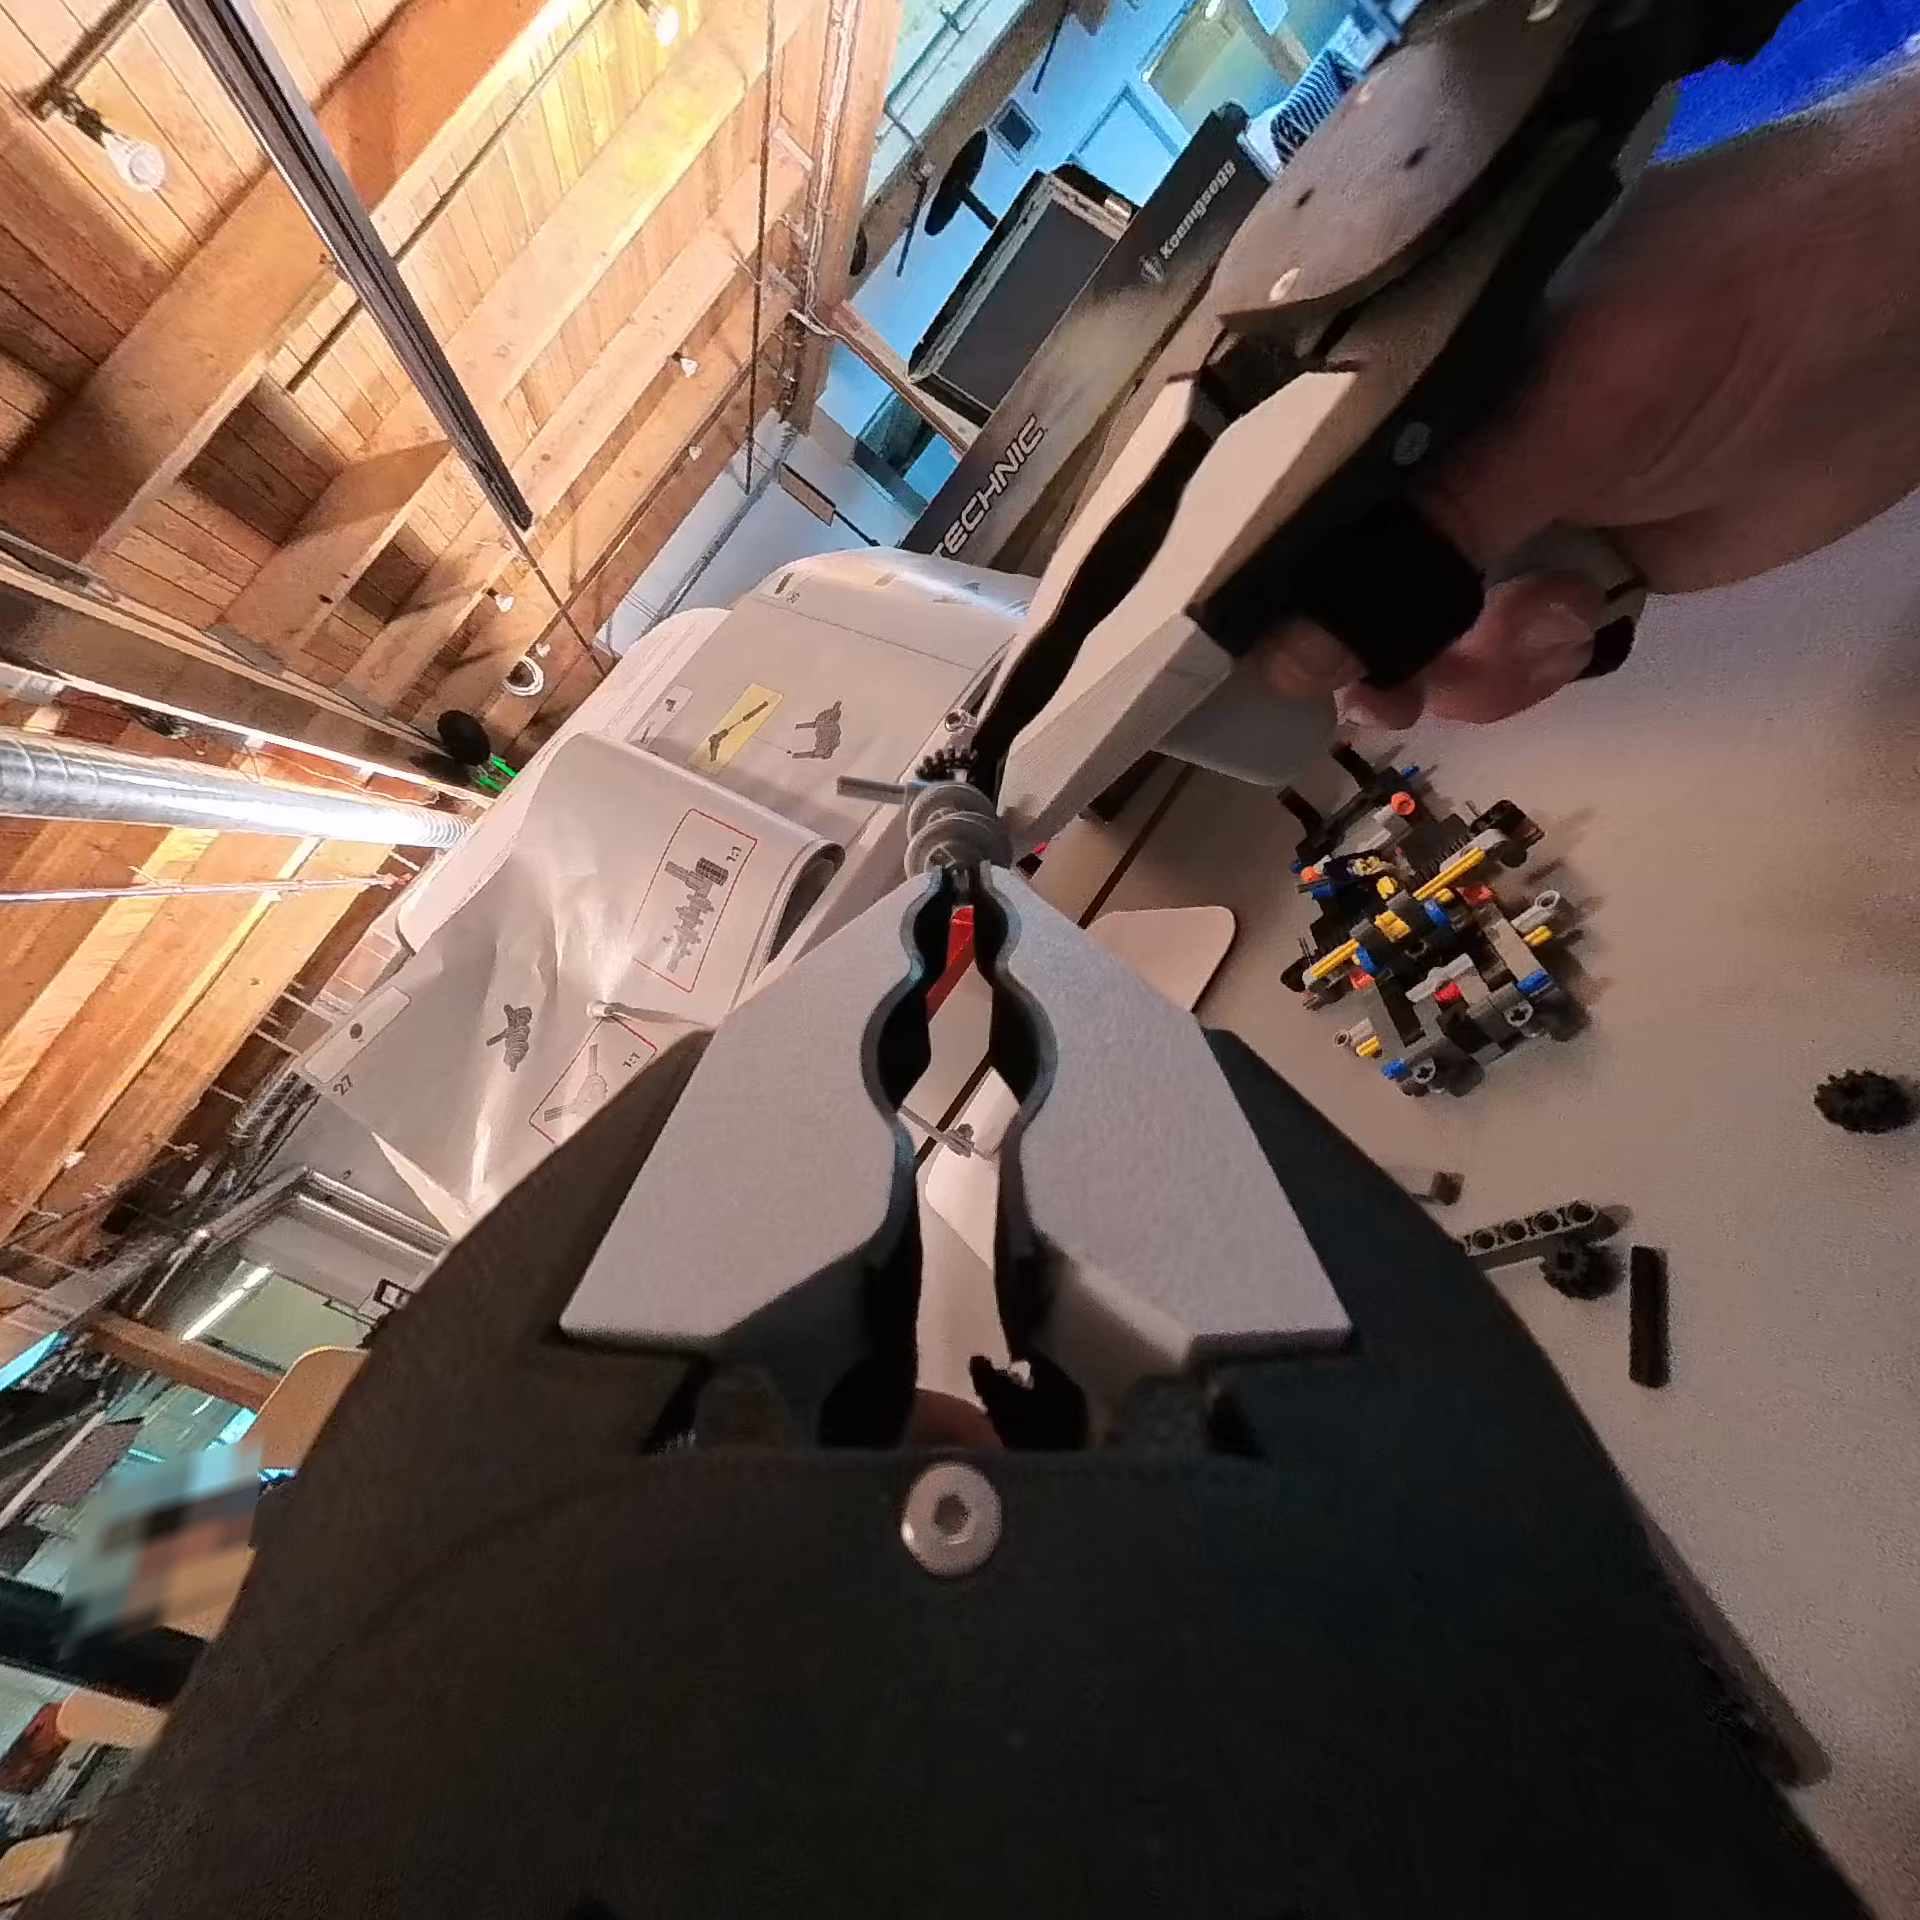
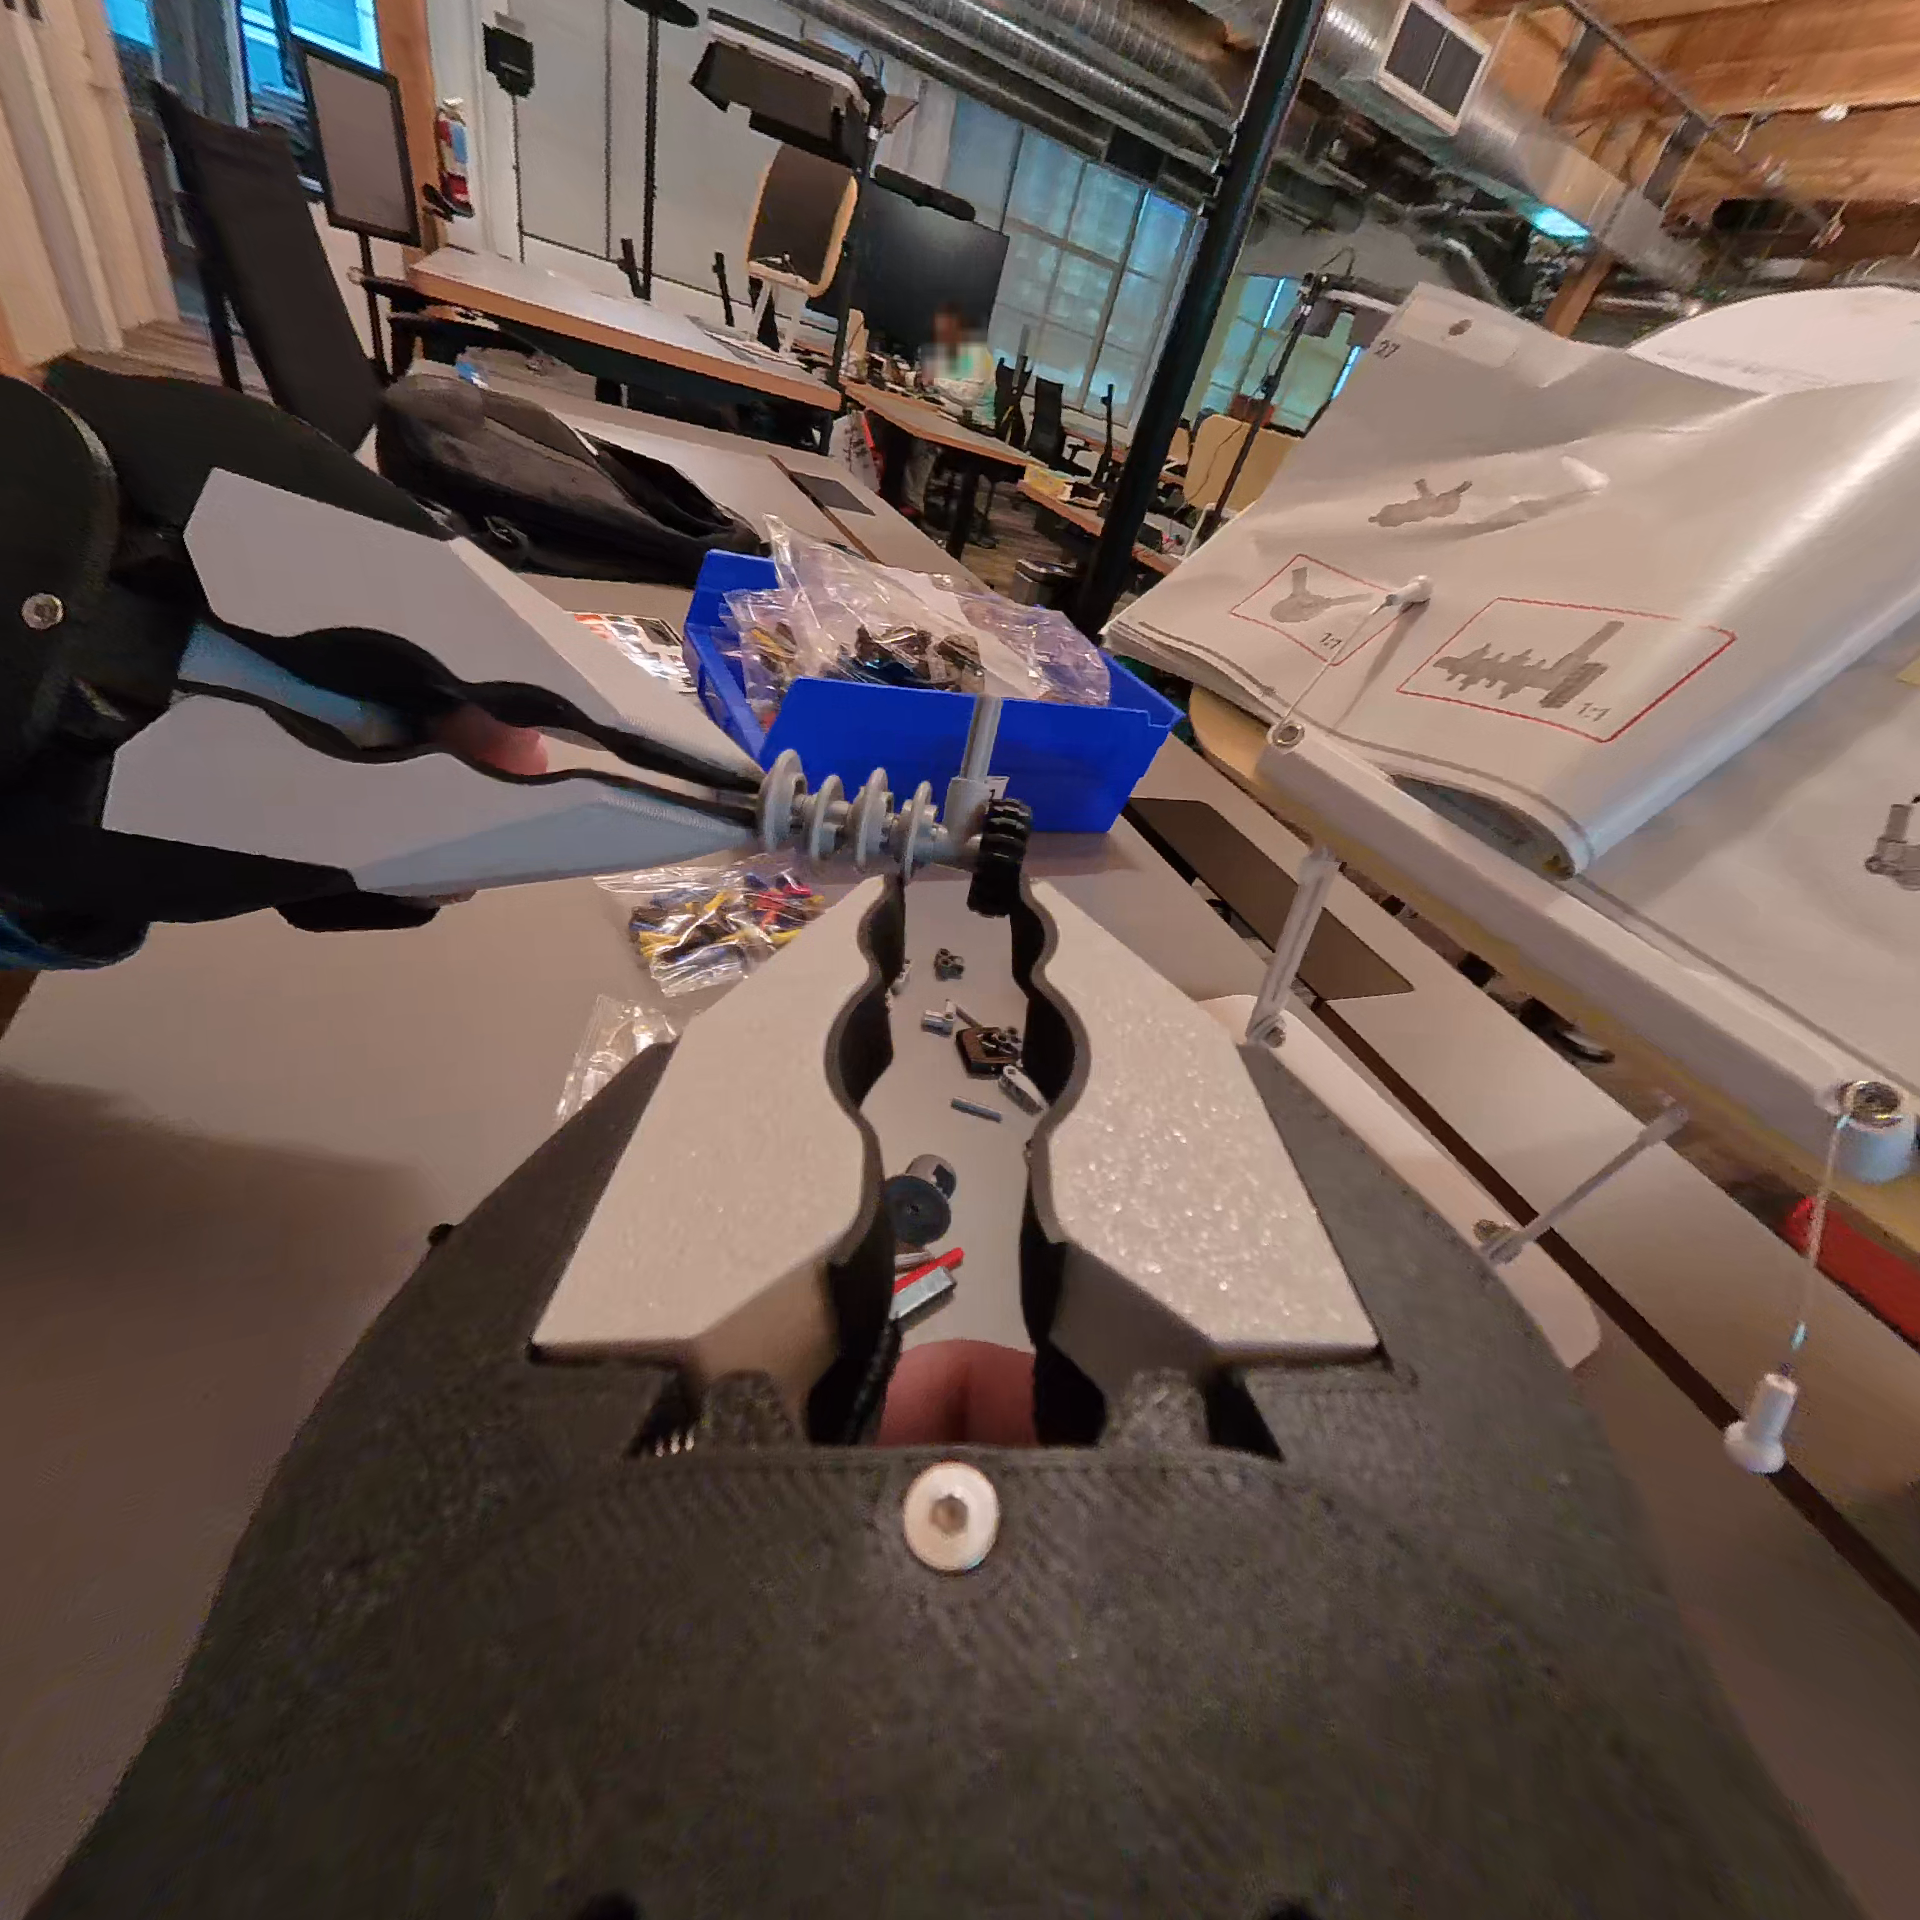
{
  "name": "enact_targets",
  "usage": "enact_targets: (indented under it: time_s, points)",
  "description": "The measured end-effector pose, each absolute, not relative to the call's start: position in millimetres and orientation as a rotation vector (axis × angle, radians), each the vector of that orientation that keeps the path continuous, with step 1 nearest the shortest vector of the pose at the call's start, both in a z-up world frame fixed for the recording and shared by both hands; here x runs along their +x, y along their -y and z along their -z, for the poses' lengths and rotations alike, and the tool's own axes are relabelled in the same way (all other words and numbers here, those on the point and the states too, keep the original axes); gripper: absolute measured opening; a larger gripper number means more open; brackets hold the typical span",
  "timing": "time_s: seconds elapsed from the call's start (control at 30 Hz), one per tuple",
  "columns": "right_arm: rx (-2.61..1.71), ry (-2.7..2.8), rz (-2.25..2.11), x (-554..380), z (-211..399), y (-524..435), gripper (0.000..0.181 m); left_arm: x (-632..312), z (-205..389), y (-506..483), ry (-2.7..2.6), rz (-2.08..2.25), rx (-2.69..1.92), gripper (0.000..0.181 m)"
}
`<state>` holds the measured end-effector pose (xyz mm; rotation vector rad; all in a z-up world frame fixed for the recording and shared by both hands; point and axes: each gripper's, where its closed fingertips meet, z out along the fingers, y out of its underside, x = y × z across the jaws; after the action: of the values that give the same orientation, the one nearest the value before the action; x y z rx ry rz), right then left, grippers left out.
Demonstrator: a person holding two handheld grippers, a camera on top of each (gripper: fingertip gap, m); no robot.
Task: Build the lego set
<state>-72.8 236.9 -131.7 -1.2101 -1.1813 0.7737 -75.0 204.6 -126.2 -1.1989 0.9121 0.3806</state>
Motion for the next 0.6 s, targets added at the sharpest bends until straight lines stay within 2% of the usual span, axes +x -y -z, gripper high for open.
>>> enact_targets:
  time_s: [0.6]
  points:
    - [-1.157,1.202,-0.611,-69.4,132.1,-236.4,0.016,-74.3,129.7,-204.5,-0.879,-0.344,-1.222,0.001]
